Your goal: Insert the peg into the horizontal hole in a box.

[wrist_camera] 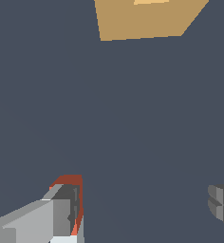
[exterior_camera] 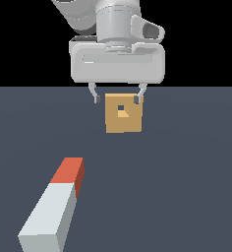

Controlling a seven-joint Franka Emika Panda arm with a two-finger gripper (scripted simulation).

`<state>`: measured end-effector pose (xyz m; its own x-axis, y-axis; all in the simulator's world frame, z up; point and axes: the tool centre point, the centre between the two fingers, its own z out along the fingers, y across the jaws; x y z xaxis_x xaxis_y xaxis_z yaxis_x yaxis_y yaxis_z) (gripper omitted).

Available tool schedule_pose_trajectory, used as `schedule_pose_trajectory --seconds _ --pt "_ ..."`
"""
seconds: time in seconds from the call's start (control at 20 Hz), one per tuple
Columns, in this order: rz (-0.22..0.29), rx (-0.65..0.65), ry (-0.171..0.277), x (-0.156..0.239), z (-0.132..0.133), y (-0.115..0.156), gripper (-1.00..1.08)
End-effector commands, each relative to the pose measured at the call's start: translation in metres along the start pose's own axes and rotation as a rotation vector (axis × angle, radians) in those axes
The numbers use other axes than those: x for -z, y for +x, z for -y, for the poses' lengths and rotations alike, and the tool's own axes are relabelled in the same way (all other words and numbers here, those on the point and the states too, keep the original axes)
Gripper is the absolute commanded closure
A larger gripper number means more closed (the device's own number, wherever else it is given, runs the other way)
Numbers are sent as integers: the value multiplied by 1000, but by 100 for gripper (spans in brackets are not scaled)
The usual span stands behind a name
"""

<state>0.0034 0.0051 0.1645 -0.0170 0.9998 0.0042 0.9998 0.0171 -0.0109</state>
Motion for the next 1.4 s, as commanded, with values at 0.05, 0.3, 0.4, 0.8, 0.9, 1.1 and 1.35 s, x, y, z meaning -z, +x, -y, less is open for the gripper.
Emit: schedule_pose_trajectory --seconds 0.05,0.3,0.4,0.8,0.9,1.1,1.35 --pt "0 0 0 0 0 0 -92" --pt "0 1 0 -5 5 -9 -92" --pt "0 3 -1 -9 10 -17 -92" --pt "2 13 -4 -36 40 -70 -92" --pt "3 16 -5 -46 50 -88 -92" --pt "4 22 -7 -63 68 -122 -92" --pt "5 28 -9 -81 85 -156 -92"
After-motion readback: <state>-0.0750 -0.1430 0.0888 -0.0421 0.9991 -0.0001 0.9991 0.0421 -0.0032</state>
